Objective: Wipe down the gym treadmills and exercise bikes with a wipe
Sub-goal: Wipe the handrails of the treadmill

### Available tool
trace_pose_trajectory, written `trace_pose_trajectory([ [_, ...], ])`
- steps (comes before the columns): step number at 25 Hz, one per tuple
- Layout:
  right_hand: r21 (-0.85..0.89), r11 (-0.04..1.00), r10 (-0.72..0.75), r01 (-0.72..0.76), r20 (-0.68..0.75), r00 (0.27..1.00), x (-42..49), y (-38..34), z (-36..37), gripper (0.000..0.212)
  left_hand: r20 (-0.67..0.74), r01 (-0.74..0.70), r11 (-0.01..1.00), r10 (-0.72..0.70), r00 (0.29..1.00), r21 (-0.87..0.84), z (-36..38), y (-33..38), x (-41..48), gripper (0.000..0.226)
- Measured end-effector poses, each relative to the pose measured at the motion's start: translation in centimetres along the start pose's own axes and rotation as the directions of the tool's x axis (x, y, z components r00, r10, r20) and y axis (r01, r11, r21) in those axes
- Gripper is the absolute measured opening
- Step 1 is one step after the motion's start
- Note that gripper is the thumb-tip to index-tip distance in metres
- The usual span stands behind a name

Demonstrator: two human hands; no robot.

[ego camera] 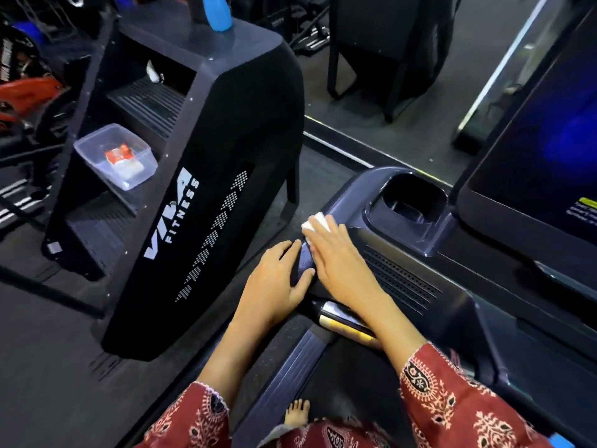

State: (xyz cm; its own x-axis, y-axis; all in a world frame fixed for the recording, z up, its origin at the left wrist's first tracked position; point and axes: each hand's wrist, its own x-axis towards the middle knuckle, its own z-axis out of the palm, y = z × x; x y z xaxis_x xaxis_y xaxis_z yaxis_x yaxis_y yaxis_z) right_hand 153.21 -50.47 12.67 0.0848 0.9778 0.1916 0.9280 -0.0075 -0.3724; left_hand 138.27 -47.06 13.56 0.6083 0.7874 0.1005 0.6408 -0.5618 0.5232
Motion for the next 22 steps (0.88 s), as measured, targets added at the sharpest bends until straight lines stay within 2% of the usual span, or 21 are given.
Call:
trace_pose_trajectory([
  [1,-0.031,0.999,-0.039,0.039,0.017,0.999,0.3,0.2,0.0,0.039,0.009,-0.021,1.0,0.021,1.0,-0.014,0.0,-0.1,0.6,0.067],
  [2,-0.06,0.998,-0.013,0.013,-0.006,1.0,0.7,0.6,-0.3,0.04,0.024,-0.032,0.999,0.032,0.999,-0.023,0.0,-0.2,1.2,0.066],
  [4,-0.059,0.982,0.171,-0.178,-0.111,0.979,1.3,1.3,-0.7,0.034,0.057,-0.05,0.998,0.051,0.997,-0.023,0.0,-0.2,2.1,0.062],
  [5,-0.042,0.976,0.208,-0.215,-0.127,0.97,1.4,1.4,-0.7,0.031,0.064,-0.062,0.998,0.064,0.996,-0.022,0.1,-0.2,2.5,0.061],
  [8,-0.048,0.997,0.052,-0.053,-0.028,0.998,1.4,1.4,-0.6,0.028,0.072,-0.09,0.995,0.092,0.993,-0.03,0.2,-0.2,3.1,0.061],
  [9,-0.04,0.997,0.069,-0.071,-0.049,0.996,1.6,1.7,-0.5,0.028,0.072,-0.092,0.995,0.094,0.993,-0.034,0.2,-0.2,3.1,0.061],
  [11,0.002,0.971,0.238,-0.239,-0.125,0.963,1.6,1.5,-0.6,0.031,0.073,-0.083,0.996,0.085,0.994,-0.035,0.2,-0.2,2.8,0.061],
  [12,0.022,0.966,0.259,-0.258,-0.127,0.958,1.3,0.9,-0.3,0.033,0.075,-0.077,0.997,0.079,0.994,-0.032,0.1,-0.3,2.4,0.061],
  [15,0.133,0.988,0.083,-0.077,-0.036,0.996,-0.4,-0.6,0.4,0.034,0.062,-0.063,0.998,0.064,0.996,-0.025,-0.4,-0.7,1.2,0.06],
  [17,0.198,0.971,0.149,-0.131,-0.076,0.986,-0.5,-0.4,0.4,0.036,0.043,-0.037,0.999,0.037,0.998,-0.009,-0.7,-1.1,0.3,0.06],
  [18,0.196,0.964,0.203,-0.182,-0.098,0.974,-0.6,-0.6,0.4,0.037,0.034,-0.025,1.0,0.025,0.999,0.002,-0.8,-1.1,-0.3,0.06],
  [19,0.175,0.968,0.197,-0.178,-0.1,0.975,-0.7,-1.0,0.6,0.038,0.026,-0.016,1.0,0.016,1.0,0.011,-0.9,-1.2,-1.0,0.06],
  [22,0.157,0.986,-0.043,0.046,-0.022,0.999,-2.1,-3.1,1.4,0.038,-0.01,0.009,1.0,-0.009,1.0,0.011,-1.1,-1.5,-3.3,0.057],
])
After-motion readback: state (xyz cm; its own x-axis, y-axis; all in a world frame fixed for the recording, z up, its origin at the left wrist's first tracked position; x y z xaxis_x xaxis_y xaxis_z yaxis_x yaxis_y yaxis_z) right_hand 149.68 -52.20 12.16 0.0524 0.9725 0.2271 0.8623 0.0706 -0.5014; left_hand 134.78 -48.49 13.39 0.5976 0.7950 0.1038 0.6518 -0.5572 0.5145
